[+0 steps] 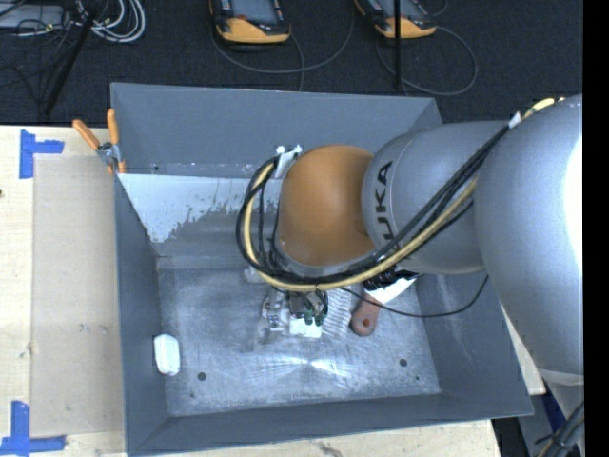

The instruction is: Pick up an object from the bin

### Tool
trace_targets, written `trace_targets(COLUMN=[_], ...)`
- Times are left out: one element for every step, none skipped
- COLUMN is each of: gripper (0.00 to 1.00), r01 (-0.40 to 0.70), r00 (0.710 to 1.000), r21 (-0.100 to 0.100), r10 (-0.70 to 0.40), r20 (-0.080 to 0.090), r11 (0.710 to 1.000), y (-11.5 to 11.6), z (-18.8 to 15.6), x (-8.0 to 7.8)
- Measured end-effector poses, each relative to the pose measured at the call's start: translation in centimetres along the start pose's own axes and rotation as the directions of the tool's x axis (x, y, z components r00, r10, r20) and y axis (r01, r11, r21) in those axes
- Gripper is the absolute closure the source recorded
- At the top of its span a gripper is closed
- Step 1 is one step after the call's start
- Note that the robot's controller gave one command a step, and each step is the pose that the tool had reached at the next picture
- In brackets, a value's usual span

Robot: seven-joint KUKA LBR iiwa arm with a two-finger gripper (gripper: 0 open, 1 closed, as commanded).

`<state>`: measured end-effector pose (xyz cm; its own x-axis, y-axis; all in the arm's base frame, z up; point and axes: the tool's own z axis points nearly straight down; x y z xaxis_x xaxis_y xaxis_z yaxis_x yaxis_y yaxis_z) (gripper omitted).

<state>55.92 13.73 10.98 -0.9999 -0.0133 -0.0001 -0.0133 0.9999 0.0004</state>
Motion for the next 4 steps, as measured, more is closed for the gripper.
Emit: trace_targets(gripper=[0.0, 1.0, 1.0, 1.0], r01=[0.348, 0.111, 0.111, 0.112], r00=[0.938, 0.993, 0.993, 0.993], r21=[0.0, -0.002, -0.002, -0.001], r10=[-0.348, -0.111, -0.111, -0.112], r20=[0.002, 0.038, 0.038, 0.023], r11=[0.938, 0.994, 0.994, 0.994], y=[-4.9, -8.7, -8.7, -8.8], z=[2.5, 3.0, 3.0, 2.7], x=[-1.8, 4.1, 4.1, 4.4])
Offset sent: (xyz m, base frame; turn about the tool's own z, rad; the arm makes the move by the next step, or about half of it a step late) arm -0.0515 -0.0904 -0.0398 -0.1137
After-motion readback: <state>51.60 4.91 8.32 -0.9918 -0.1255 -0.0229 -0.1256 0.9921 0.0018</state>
